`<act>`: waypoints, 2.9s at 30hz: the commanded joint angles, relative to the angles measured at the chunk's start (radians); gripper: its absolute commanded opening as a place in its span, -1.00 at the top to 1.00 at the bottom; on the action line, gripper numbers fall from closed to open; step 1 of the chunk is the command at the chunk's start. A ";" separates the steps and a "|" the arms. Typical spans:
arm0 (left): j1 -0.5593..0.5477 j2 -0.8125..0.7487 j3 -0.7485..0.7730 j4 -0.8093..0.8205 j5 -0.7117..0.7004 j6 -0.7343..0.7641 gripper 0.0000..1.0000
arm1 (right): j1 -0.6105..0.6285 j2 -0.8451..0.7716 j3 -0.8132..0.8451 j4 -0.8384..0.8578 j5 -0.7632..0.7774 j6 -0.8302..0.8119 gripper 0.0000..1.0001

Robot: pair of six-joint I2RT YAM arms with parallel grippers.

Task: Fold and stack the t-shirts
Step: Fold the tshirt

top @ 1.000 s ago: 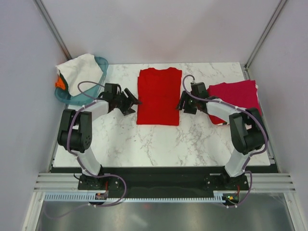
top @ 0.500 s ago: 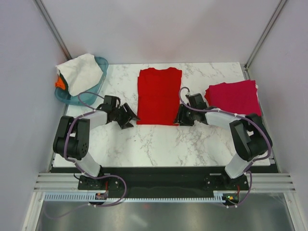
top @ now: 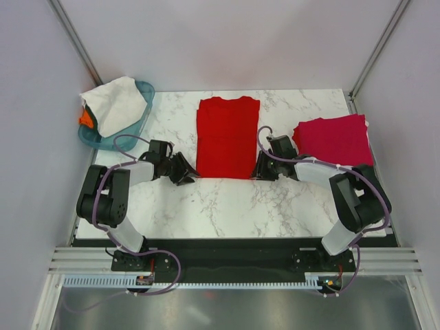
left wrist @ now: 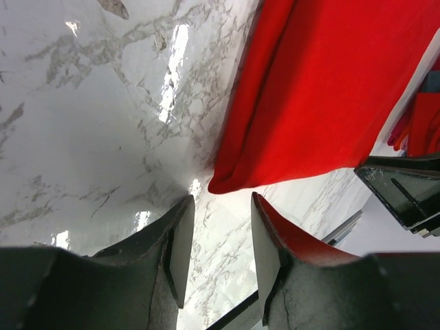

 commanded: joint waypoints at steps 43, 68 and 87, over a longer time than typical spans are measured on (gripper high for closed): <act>-0.021 -0.518 -0.251 0.008 0.073 -0.032 0.95 | 0.002 -0.359 -0.065 -0.107 -0.097 -0.066 1.00; 0.077 -0.146 0.331 -0.054 0.047 -0.101 0.95 | -0.138 0.083 0.608 -0.253 -0.086 -0.082 1.00; 0.092 0.691 1.211 -0.078 0.076 -0.192 -0.86 | -0.230 0.760 1.235 -0.181 -0.112 0.035 -0.55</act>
